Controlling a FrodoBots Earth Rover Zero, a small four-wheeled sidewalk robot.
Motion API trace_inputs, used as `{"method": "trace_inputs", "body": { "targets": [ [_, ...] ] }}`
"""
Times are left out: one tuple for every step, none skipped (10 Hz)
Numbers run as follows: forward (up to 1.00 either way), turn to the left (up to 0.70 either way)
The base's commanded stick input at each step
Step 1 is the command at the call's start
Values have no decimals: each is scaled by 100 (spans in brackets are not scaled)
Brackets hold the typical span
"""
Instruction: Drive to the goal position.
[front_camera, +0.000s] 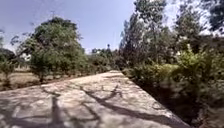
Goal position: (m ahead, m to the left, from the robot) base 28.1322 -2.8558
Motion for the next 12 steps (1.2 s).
{"method": "trace_inputs", "body": {
  "targets": [
    [70,0],
    [70,0],
    [70,0],
    [70,0],
    [70,0],
    [70,0],
    [70,0],
    [70,0],
    [70,0],
    [70,0],
    [70,0],
    [70,0]
  ]
}}
